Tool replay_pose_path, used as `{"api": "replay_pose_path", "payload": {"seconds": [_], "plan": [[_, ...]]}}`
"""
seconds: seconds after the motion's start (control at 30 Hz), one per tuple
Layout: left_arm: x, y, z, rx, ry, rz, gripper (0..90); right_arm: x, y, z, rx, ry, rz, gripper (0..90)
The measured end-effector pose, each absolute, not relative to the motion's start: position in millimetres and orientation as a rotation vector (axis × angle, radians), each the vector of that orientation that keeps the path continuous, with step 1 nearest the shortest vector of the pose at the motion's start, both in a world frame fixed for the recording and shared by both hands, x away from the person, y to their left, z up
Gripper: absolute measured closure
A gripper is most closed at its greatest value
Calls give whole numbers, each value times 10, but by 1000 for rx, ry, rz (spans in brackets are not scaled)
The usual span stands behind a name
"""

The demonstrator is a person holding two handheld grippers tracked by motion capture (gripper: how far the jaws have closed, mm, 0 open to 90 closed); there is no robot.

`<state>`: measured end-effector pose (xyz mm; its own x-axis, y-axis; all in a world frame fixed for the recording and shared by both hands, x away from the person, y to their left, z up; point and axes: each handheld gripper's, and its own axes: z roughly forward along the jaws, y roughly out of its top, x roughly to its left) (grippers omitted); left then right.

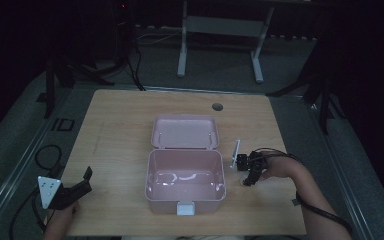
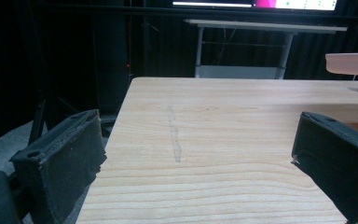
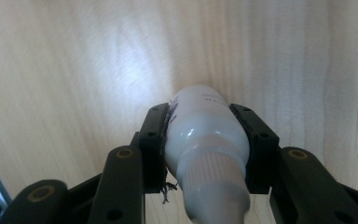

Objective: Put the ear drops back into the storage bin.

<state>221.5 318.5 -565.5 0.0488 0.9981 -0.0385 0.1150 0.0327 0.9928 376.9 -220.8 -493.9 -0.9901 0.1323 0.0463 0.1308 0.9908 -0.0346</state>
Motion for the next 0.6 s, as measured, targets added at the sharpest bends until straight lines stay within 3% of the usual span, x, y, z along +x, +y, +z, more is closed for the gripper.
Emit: {"api": "replay_pose_path", "payload": {"seconds": [0.6], "plan": [[2217, 3183, -5654, 1290, 1273, 1089, 24, 3462, -2259, -4756, 106, -3128, 89, 593]]}}
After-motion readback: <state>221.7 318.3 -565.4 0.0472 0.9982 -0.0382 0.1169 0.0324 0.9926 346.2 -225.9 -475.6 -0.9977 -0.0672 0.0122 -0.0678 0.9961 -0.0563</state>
